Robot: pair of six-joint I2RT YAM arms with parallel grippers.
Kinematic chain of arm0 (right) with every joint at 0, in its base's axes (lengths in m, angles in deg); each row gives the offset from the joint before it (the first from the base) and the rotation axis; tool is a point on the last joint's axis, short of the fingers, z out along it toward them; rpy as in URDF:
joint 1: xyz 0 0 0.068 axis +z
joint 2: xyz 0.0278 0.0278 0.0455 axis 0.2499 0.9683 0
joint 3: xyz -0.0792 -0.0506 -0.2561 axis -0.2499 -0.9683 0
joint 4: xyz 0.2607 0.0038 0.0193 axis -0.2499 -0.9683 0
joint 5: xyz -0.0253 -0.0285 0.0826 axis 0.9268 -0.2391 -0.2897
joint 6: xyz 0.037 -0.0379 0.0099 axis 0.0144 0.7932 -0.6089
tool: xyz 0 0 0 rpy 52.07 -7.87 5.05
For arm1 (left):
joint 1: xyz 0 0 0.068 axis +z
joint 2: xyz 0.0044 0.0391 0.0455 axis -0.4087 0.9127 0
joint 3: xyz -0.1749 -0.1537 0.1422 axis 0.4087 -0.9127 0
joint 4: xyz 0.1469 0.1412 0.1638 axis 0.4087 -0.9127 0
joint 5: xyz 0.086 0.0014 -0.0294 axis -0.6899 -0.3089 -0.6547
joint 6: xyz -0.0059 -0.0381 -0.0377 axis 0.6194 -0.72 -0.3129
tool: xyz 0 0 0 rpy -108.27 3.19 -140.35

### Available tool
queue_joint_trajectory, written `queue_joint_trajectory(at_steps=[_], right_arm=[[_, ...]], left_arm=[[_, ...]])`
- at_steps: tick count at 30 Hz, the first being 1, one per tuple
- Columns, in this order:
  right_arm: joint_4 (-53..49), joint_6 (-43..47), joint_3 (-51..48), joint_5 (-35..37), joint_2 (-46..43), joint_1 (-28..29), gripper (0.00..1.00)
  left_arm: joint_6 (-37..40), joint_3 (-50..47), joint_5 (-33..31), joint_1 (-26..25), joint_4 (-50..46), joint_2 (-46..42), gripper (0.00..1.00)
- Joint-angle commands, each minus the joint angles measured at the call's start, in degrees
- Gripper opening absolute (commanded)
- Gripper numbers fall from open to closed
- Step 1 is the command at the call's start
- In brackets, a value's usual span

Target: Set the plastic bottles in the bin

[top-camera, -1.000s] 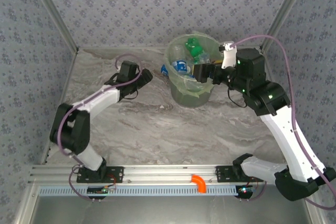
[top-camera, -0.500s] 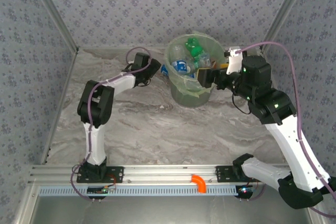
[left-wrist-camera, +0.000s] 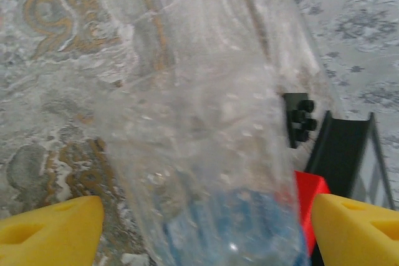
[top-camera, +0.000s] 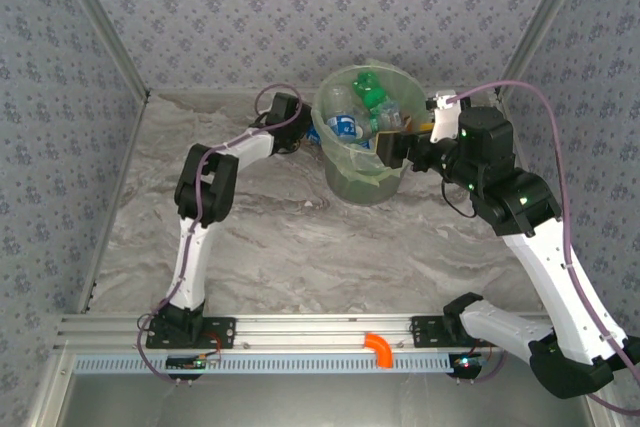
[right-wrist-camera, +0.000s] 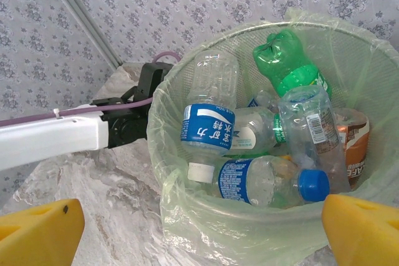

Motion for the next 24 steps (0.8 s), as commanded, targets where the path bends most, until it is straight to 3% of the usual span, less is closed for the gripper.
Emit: queue_joint_trajectory(at_steps=[1, 5, 8, 12, 17, 24], right_arm=[[0.44, 0.92, 0.07, 0.81, -1.13, -0.43, 1.0], [0.36, 0.92, 0.11, 1.14, -1.24, -0.6, 1.0], [0.18, 1.01, 0.38, 1.05, -1.0, -0.62, 1.0], [0.29, 0.7, 0.18, 1.09, -1.17, -0.72, 1.0], [0.18, 0.36, -0.36, 1.07, -1.24, -0.88, 1.0], [0.61, -0.22, -0.56, 1.81, -1.55, -0.99, 1.0]], left_arm=[[-1.54, 3.32, 0.41, -0.45, -2.16, 2.37, 0.85], [-1.72, 5.01, 0.73, -0.28, -1.79, 4.19, 0.81], [-1.72, 4.79, 1.02, -0.1, -0.56, 4.62, 0.68], [-1.99, 1.72, 0.97, 0.67, 1.99, 2.49, 0.58], [-1.99, -3.75, 1.5, 2.03, 7.3, -1.25, 0.53], [-1.01, -9.52, 1.61, 3.89, 10.01, -7.09, 0.52]])
